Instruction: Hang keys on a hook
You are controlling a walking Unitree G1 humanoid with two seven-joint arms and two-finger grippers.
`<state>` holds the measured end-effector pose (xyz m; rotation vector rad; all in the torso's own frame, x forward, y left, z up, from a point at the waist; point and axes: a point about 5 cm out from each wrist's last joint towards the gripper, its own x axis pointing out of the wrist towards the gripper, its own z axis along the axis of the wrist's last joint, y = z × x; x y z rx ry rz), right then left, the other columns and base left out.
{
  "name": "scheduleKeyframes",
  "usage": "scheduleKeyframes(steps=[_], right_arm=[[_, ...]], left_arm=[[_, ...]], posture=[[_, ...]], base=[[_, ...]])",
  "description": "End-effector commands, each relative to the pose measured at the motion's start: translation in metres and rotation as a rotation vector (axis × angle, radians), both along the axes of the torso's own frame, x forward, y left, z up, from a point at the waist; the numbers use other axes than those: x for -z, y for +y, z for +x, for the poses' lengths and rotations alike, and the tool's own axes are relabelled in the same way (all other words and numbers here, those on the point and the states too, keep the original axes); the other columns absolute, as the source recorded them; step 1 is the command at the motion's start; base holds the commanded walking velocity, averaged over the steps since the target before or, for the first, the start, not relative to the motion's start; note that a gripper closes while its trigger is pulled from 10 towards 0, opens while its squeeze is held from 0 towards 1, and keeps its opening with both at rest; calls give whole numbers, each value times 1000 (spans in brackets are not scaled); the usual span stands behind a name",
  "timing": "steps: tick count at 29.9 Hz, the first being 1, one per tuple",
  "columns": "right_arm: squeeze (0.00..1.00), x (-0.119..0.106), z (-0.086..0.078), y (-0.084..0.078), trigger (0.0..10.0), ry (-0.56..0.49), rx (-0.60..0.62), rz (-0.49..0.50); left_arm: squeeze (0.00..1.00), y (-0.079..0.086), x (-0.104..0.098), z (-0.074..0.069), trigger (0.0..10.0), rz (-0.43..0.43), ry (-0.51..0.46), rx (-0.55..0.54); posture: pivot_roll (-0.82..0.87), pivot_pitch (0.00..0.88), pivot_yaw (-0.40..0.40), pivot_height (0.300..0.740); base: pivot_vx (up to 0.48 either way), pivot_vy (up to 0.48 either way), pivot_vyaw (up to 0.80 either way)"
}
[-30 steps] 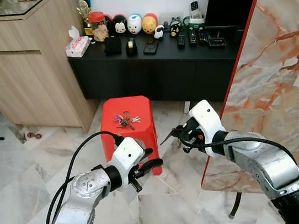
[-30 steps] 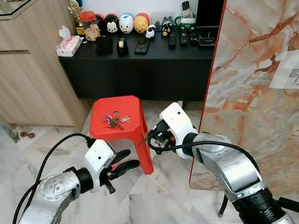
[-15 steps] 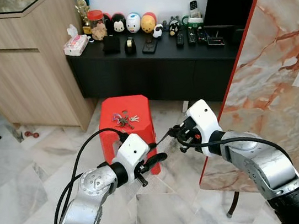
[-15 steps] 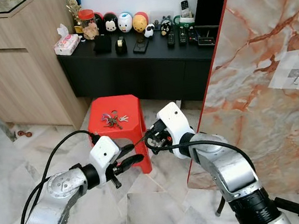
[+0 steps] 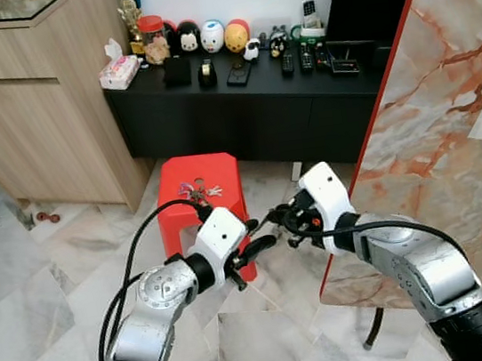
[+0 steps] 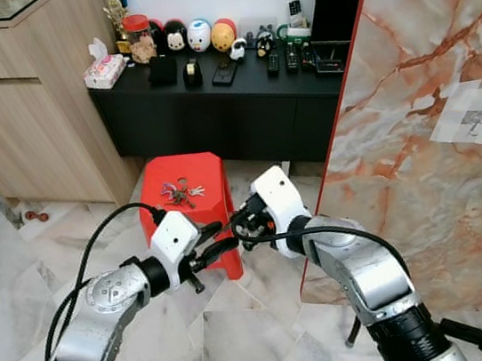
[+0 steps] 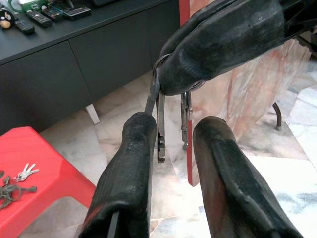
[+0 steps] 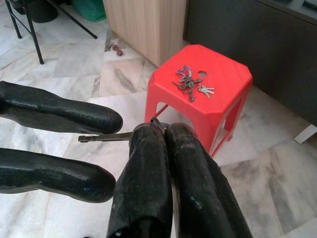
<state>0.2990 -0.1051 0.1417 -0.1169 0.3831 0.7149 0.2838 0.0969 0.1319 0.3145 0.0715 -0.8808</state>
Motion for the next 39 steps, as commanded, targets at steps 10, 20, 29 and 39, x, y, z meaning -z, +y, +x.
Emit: scheduleKeyframes(steps=[10,20,29,39], right_arm=[[0,-8,1,2,10000,-20,3,23],[0,-9,2,2,10000,-19,4,31],[0,-9,2,2,10000,-17,8,33],[0,-8,2,2,10000,-17,13,37]], left_arm=[[0,-6,1,4,0,47,-36,13],[0,-5,1,5,0,53,-46,0],[0,-5,1,6,0,49,-49,-5],[0,-7,0,7,0,34,-45,-8]], posture=[[-89,60,-96,740],[-88,60,-97,740],[-87,61,-100,740],[-87,60,-99,740]], base=[[0,0,0],[0,0,0],[0,0,0],[0,0,0]])
